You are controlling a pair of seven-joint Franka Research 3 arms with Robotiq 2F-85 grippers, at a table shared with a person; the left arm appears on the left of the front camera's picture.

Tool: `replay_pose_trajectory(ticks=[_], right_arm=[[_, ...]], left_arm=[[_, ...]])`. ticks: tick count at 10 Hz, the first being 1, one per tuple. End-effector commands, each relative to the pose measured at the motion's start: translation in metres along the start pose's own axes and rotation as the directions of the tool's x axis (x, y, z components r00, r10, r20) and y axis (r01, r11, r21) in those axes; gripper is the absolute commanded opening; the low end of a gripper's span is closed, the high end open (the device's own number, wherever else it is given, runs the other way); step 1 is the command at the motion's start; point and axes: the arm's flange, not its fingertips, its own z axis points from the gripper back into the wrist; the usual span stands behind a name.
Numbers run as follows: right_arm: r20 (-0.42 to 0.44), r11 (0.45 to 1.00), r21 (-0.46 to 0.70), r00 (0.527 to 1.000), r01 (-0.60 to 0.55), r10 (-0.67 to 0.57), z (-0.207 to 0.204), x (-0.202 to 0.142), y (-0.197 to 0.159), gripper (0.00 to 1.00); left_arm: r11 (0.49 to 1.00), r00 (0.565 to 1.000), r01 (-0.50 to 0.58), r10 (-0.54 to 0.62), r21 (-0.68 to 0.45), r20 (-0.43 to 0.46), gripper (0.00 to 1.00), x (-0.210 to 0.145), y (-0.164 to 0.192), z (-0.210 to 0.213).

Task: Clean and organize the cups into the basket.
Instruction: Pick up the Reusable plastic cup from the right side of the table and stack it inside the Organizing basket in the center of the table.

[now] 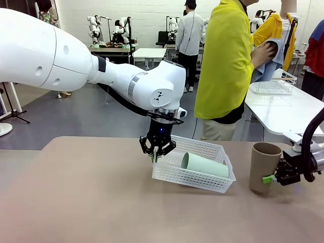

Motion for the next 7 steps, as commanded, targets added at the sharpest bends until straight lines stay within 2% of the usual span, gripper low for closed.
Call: replay_pose_trajectory(ticks=[1, 2, 4, 6, 7], right_arm=[[-0.041, 0.995, -0.100, 0.999, 0.013, -0.017, 0.000, 0.060, 0.028, 0.00], [-0.023, 0.989, -0.150, 1.000, -0.008, 0.004, 0.005, 0.093, 0.039, 0.00], [-0.007, 0.979, -0.205, 1.000, -0.009, 0.008, 0.010, 0.136, 0.055, 0.00], [0.010, 0.957, -0.290, 1.000, 0.020, -0.018, 0.011, 0.146, 0.060, 0.00], [-0.008, 0.982, -0.183, 0.999, -0.034, 0.033, 0.023, 0.148, 0.055, 0.00]], left_arm=[[1.000, 1.000, 0.003, -0.003, -0.013, 0.005, 0.00, -0.003, 0.003, -0.002], [1.000, 1.000, 0.003, -0.003, -0.013, 0.005, 0.00, -0.003, 0.003, -0.002], [1.000, 1.000, 0.003, -0.003, -0.013, 0.005, 0.00, -0.003, 0.003, -0.002], [1.000, 1.000, 0.003, -0.003, -0.013, 0.005, 0.00, -0.003, 0.003, -0.002], [1.000, 1.000, 0.003, -0.003, -0.013, 0.005, 0.00, -0.003, 0.003, -0.002]])
